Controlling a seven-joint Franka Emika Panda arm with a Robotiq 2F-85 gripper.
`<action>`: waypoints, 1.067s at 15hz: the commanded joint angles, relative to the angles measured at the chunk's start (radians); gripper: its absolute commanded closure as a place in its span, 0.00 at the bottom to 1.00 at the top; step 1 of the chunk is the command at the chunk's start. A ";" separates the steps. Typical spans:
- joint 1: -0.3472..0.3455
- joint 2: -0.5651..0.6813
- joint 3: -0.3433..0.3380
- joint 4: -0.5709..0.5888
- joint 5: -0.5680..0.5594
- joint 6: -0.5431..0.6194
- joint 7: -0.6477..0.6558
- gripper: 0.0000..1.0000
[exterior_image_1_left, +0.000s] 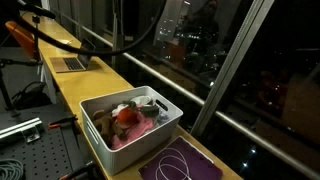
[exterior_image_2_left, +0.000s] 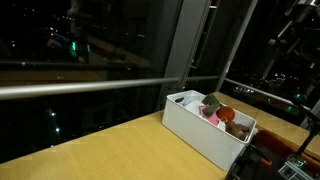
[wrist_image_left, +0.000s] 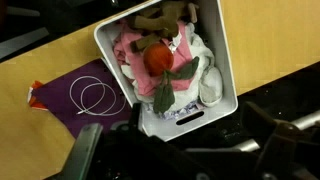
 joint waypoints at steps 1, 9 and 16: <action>-0.019 0.002 0.015 0.003 0.008 -0.003 -0.007 0.00; -0.017 0.009 0.016 0.005 0.010 0.004 -0.008 0.00; 0.009 0.135 0.058 0.022 0.005 0.169 -0.022 0.00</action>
